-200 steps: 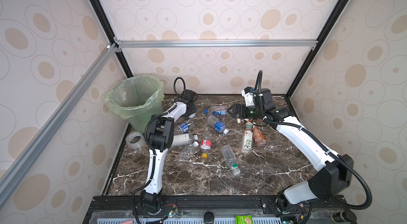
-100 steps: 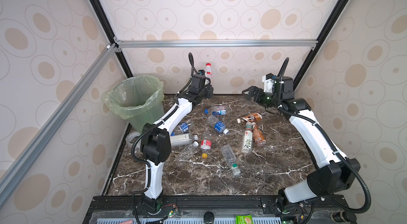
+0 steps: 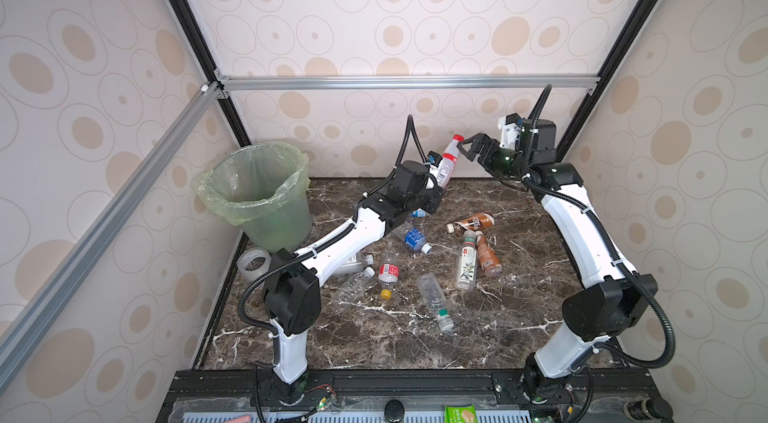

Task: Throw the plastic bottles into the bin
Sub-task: 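Lift the white bottle with the left gripper while the right gripper approaches it, then grasp the red cap with the right gripper while the left gripper holds the bottle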

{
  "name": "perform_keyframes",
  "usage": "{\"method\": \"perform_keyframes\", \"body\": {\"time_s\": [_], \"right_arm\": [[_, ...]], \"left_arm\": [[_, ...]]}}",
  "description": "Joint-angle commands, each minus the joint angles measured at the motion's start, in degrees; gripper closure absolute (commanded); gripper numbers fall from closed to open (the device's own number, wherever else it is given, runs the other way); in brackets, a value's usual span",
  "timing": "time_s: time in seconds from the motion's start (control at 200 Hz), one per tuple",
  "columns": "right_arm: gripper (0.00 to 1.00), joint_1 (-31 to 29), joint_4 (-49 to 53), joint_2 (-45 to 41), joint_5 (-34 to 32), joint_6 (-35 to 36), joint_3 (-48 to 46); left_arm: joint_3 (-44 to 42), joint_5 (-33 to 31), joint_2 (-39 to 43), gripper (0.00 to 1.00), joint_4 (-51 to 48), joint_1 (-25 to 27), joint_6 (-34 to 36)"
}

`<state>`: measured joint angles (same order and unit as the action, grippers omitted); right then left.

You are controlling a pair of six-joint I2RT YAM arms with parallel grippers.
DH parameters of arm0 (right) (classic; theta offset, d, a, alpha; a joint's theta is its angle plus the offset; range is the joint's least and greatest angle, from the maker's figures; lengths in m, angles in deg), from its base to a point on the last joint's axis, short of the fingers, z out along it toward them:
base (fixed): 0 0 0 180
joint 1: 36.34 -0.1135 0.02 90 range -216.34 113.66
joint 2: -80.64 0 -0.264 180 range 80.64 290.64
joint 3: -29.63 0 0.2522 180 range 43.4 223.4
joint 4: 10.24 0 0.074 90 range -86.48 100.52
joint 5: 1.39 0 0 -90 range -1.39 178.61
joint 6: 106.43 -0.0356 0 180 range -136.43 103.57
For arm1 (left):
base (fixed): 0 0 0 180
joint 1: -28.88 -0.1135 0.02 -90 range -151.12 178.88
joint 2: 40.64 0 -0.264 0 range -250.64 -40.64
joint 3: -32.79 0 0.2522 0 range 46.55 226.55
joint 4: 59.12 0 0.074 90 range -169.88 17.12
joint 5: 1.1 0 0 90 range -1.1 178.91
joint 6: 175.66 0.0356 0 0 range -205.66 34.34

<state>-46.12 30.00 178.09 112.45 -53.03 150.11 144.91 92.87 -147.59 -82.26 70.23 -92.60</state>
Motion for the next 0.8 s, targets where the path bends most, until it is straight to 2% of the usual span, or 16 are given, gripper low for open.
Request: {"method": "perform_keyframes", "body": {"time_s": [0.0,0.215,0.475,0.58,0.66,0.795], "right_arm": [[0.07,0.11,-1.25,1.72,1.08,-1.61,1.73],[0.25,0.11,-1.63,4.12,1.50,-1.93,3.86],[0.62,-0.15,-2.34,4.92,2.74,-3.13,3.86],[0.73,-0.24,-2.37,4.51,2.93,-3.04,3.07],[0.78,-0.30,-2.74,3.99,2.82,-3.03,2.08],[0.83,-0.33,-4.09,2.71,2.28,-3.21,0.07]], "left_arm": [[-1.30,-1.40,3.27,0.54,2.73,1.27,4.18],[-3.12,-2.24,4.44,0.54,3.51,3.06,5.46],[-5.28,-2.91,5.00,0.53,4.70,3.52,4.84],[-5.97,-3.58,5.35,0.50,5.33,3.56,4.27],[-6.08,-4.17,5.36,0.45,5.40,3.51,3.86],[-6.07,-5.19,5.29,0.28,5.26,3.57,1.89]]}}
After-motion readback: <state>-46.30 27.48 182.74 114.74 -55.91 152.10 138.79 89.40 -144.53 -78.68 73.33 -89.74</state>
